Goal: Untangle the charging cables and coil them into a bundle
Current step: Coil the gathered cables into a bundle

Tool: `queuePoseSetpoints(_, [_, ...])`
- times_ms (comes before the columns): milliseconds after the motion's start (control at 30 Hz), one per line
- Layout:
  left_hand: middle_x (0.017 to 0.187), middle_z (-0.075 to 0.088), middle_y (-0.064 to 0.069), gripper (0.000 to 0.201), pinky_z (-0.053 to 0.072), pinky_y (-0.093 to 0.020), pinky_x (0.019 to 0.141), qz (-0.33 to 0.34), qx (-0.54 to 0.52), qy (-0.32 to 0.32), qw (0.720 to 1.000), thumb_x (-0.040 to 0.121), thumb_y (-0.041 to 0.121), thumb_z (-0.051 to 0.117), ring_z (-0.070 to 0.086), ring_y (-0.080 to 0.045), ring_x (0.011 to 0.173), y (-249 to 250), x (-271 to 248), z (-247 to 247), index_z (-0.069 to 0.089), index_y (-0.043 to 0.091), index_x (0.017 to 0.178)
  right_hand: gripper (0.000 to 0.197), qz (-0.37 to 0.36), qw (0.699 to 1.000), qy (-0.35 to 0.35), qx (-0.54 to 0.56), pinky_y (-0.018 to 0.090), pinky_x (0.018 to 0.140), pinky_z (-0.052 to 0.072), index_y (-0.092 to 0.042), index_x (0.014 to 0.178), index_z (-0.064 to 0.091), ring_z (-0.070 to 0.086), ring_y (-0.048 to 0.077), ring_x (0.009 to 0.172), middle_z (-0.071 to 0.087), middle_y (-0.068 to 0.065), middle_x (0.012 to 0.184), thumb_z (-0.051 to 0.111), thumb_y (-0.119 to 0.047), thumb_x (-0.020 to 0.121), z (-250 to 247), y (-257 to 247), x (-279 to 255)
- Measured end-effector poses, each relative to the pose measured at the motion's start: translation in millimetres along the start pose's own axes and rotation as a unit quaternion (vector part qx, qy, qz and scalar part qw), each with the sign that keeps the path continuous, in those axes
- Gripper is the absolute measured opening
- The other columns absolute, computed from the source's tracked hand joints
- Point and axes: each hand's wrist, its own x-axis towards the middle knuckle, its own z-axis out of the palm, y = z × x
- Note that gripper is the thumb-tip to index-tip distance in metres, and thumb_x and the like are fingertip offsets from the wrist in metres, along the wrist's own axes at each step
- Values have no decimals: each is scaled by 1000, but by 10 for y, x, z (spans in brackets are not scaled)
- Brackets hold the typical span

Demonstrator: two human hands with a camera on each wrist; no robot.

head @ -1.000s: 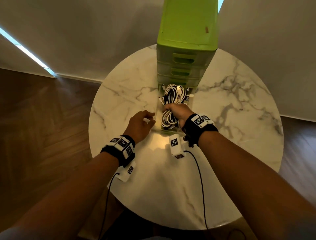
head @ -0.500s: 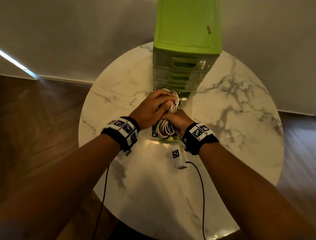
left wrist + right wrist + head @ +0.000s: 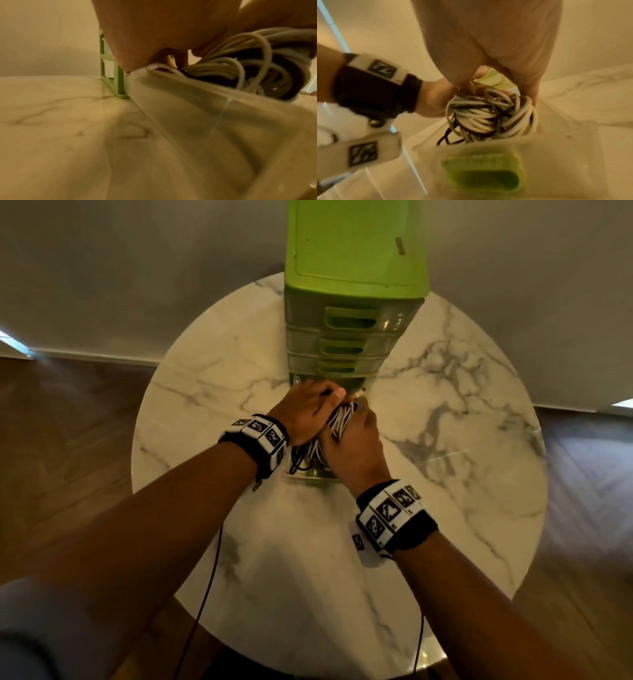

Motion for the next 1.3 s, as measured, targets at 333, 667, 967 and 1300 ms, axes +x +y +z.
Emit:
queuePoseSetpoints(333, [142,53,2,46,32,-34,112,79,75,75,991,92,38,54,44,-21,131,-277,-396,-282,60,20,134,63,-9,986,-98,-136,45,126,5,3,156,-4,-6,37,154,-6,25,164,25,-25,108,371,164,-82])
queuePoseSetpoints(667, [99,65,-7,19,55,-25,83,57,-22,124,990,88,18,78,64,-14,85,-263,-329,-242,74,10,104,60,-52,991,-78,-96,43,126,7,3,156,6,-2,37,154,-3,24,165,25,-26,107,334,240,-110])
queuePoseSetpoints(967, [99,75,-9,24,47,-35,88,83,151,116,978,93,28,64,63,-32,96,-262,-68,-40,78,10,99,89,-196,955,-104,-198,43,126,7,1,157,1,-5,30,155,-4,24,165,26,-62,100,98,349,-222])
queuePoseSetpoints(1300, [116,67,-11,33,46,-45,94,115,269,149,945,100,38,56,62,-33,111,-451,-242,-133,72,12,113,131,-207,887,-227,-344,47,125,12,-5,157,-9,-8,34,154,-13,24,164,62,-76,74,-126,305,36])
